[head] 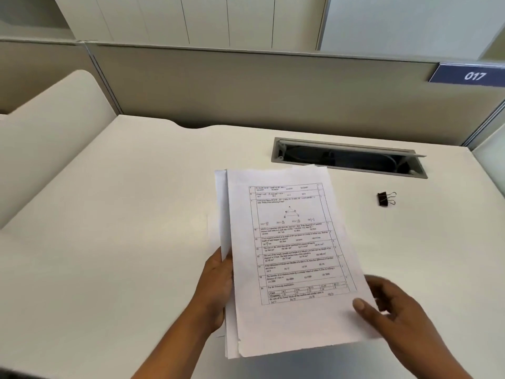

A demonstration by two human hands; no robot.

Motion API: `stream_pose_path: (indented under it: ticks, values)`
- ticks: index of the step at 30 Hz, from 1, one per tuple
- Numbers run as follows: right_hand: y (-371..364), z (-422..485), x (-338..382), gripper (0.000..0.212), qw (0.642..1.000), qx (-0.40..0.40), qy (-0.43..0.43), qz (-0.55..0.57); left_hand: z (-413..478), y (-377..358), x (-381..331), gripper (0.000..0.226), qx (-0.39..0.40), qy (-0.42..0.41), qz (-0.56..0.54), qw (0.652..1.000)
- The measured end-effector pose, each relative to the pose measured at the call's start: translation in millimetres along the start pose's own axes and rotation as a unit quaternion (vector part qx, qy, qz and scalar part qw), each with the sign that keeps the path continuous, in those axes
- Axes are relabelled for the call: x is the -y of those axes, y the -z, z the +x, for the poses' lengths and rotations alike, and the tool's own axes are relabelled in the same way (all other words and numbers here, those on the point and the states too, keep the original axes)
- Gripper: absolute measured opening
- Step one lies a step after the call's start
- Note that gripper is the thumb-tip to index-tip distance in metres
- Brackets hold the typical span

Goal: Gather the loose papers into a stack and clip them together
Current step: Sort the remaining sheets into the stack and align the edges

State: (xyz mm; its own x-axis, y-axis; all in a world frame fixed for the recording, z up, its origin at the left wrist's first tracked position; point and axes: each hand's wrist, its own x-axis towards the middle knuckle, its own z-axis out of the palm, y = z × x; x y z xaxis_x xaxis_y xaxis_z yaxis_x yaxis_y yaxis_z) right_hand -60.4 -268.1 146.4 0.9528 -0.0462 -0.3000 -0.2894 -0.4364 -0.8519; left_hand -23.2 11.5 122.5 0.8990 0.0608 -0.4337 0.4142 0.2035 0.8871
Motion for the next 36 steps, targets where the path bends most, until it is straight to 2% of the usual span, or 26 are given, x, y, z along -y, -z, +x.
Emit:
stream_pose_path:
  ticks: [2, 3, 4, 6, 9, 11, 17, 21, 22, 25, 28, 32, 36]
  values:
    - [4.9, 5.9, 1.0, 0.077, 0.999, 0.011, -0.018, 0.048, -1.1, -3.2, 0.6, 0.031, 0.005, 0.004, 0.0, 1.0]
    - [5.6, 10.7, -0.4, 0.083, 0.995, 0.03, -0.031, 0.089, -1.3, -4.9, 1.7, 0.034, 0.007, 0.007, -0.002, 1.0]
    - [4.9, 14.3, 1.4, 0.077, 0.989, 0.061, -0.041, 0.131, -1.7, -6.7, 3.0, 0.039, 0.007, 0.01, -0.004, 1.0]
    - [1.4, 17.0, 9.6, 0.048, 0.973, 0.099, -0.042, 0.206, -2.9, -11.7, 6.1, 0.051, 0.001, 0.021, -0.01, 1.0]
    - [-7.5, 20.0, 16.3, 0.036, 0.975, 0.075, -0.034, 0.206, -5.5, -20.4, 8.9, 0.068, 0.01, 0.04, -0.02, 0.999]
    - [-11.6, 21.8, 16.2, 0.032, 0.978, 0.039, -0.038, 0.201, -6.9, -24.9, 6.8, 0.066, 0.027, 0.027, -0.003, 0.999]
    - [-12.5, 23.3, 10.3, 0.03, 0.976, 0.002, -0.035, 0.214, -7.3, -24.9, 1.3, 0.048, 0.059, -0.021, 0.002, 0.998]
    - [-11.9, 22.8, 7.8, 0.062, 0.979, 0.008, -0.01, 0.206, -4.5, -25.1, 6.0, 0.029, 0.016, -0.017, -0.011, 1.0]
    - [-10.6, 23.6, 6.8, 0.059, 0.977, 0.017, -0.014, 0.211, -3.9, -24.9, 6.6, 0.025, 0.012, -0.015, -0.018, 1.0]
    - [-7.4, 24.2, 6.8, 0.032, 0.965, 0.062, -0.062, 0.246, -2.6, -24.3, 7.5, 0.023, 0.016, -0.015, -0.023, 0.999]
    - [-5.4, 23.3, 3.3, 0.03, 0.961, 0.079, -0.095, 0.249, -2.3, -25.4, 7.4, 0.026, 0.021, -0.012, -0.027, 0.999]
    - [-8.9, 23.5, -3.3, 0.029, 0.97, 0.037, -0.058, 0.231, 0.1, -24.0, 10.6, 0.026, 0.03, -0.01, -0.007, 0.999]
    - [-8.0, 22.4, -12.1, 0.021, 0.965, -0.003, -0.063, 0.254, -0.4, -20.8, 9.4, 0.029, 0.055, 0.007, 0.048, 0.997]
